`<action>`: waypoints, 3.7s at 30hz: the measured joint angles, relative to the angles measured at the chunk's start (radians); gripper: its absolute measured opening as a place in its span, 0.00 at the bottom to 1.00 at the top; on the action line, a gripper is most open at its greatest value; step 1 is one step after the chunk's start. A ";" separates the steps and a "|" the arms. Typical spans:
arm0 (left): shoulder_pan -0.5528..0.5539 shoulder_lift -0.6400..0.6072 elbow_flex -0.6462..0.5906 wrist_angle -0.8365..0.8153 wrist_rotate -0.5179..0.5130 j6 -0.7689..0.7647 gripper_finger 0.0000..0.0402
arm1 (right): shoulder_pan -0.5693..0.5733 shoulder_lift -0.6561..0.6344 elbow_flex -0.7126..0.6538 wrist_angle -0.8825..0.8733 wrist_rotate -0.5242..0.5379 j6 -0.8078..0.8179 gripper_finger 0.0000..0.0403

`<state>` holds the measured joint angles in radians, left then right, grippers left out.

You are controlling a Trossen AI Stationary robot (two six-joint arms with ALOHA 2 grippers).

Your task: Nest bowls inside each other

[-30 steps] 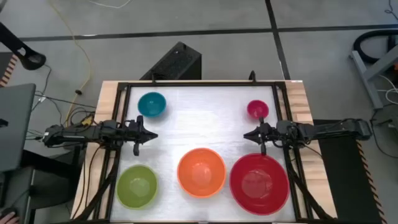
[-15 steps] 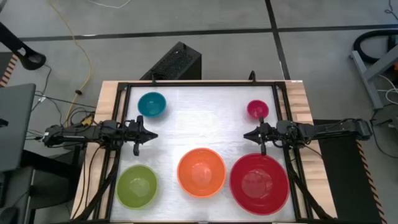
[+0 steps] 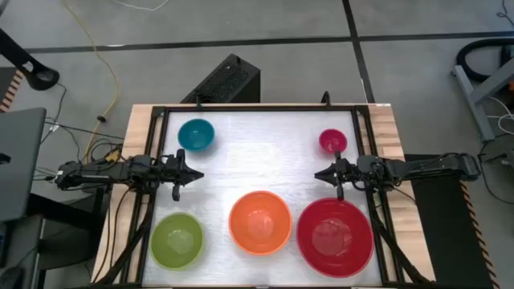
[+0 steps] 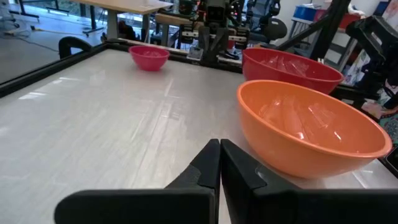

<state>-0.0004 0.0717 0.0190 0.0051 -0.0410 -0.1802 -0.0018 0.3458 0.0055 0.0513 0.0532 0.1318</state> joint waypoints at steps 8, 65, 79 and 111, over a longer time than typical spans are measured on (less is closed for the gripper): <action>0.000 0.000 0.000 0.000 0.000 0.000 0.00 | 0.000 0.000 0.000 0.000 0.000 0.000 0.15; 0.000 0.000 -0.001 0.308 -0.202 0.163 0.00 | -0.003 0.001 0.032 0.166 0.010 -0.013 0.15; 0.000 0.201 0.202 0.177 -0.236 0.230 0.00 | -0.037 0.217 0.253 0.216 0.025 -0.088 0.15; -0.001 0.541 0.250 0.274 0.029 0.225 0.39 | 0.178 1.051 0.961 -0.279 0.099 0.107 0.57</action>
<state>-0.0010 0.6125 0.2687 0.2792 -0.0116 0.0452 0.1761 1.3970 0.9669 -0.2282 0.1526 0.2387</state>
